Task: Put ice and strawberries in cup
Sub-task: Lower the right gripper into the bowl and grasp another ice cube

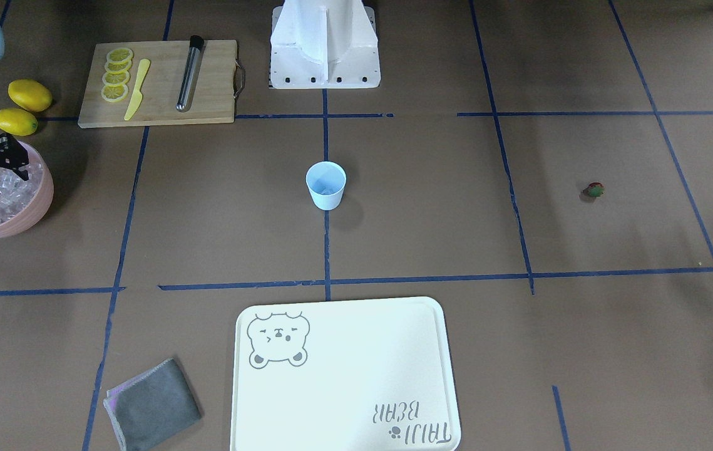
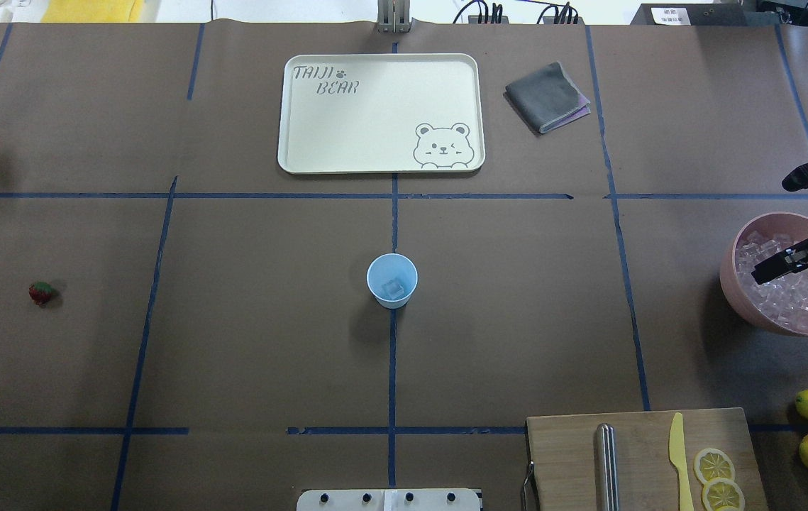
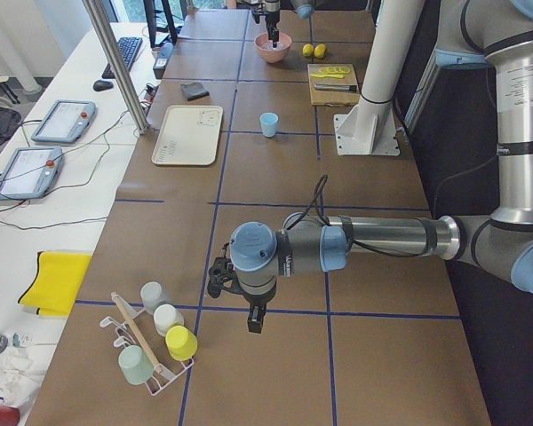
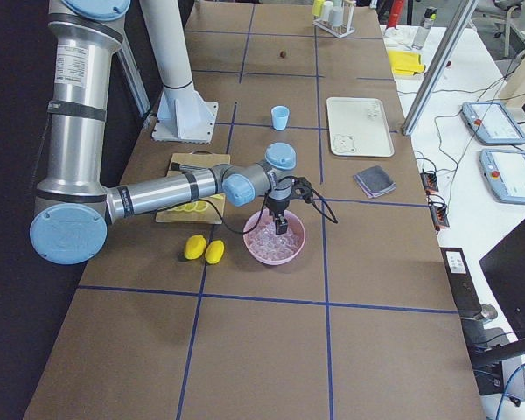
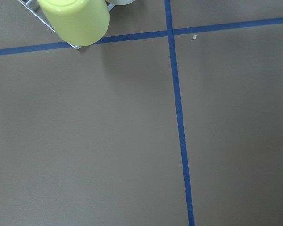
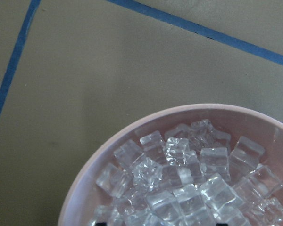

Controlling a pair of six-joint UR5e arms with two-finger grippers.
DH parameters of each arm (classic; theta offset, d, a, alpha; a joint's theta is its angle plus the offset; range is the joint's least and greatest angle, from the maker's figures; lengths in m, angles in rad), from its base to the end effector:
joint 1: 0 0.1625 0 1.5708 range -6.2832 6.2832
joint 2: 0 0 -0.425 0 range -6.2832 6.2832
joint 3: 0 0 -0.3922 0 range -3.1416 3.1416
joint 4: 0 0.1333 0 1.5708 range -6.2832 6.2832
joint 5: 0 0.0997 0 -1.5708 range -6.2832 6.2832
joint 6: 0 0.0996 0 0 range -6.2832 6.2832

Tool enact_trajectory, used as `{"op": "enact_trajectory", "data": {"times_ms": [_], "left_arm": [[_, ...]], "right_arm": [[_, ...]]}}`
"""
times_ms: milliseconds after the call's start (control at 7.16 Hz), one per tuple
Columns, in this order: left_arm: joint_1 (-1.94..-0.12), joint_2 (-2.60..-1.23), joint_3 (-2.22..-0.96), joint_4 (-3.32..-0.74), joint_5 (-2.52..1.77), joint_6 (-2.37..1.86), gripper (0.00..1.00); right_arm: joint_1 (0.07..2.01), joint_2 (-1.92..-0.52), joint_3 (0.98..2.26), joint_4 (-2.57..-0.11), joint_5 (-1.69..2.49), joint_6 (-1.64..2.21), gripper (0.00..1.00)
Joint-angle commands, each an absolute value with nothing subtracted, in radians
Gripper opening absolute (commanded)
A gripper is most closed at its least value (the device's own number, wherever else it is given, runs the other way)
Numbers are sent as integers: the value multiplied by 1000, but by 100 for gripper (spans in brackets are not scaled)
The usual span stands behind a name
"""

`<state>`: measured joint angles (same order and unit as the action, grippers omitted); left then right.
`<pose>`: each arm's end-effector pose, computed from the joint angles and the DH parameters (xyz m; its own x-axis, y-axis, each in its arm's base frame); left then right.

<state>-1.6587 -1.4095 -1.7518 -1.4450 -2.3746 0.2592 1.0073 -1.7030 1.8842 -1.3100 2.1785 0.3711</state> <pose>-0.0978 -0.4087 0.6535 0.6841 0.1216 -0.7192 -0.0911 0.9925 0.0811 -0.1783 -0.4254 0.5444 0.7003 -0.3240 0.6361 0.2456 0.9460 0.2115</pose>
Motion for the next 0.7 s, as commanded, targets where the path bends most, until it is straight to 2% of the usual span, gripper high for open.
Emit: {"op": "enact_trajectory", "data": {"times_ms": [0, 280, 419, 559], "left_arm": [[-1658, -1410, -1752, -1445, -2375, 259, 100], [-1658, -1410, -1752, -1445, -2375, 259, 100], [-1658, -1410, -1752, -1445, -2375, 259, 100], [-1660, -1410, -1752, -1445, -2375, 259, 100]], "right_arm": [[1002, -1701, 1879, -1309, 2181, 368, 80], [996, -1703, 1879, -1310, 2187, 368, 76], [993, -1704, 1879, -1310, 2187, 367, 62], [992, -1706, 1879, -1310, 2187, 362, 38]]}}
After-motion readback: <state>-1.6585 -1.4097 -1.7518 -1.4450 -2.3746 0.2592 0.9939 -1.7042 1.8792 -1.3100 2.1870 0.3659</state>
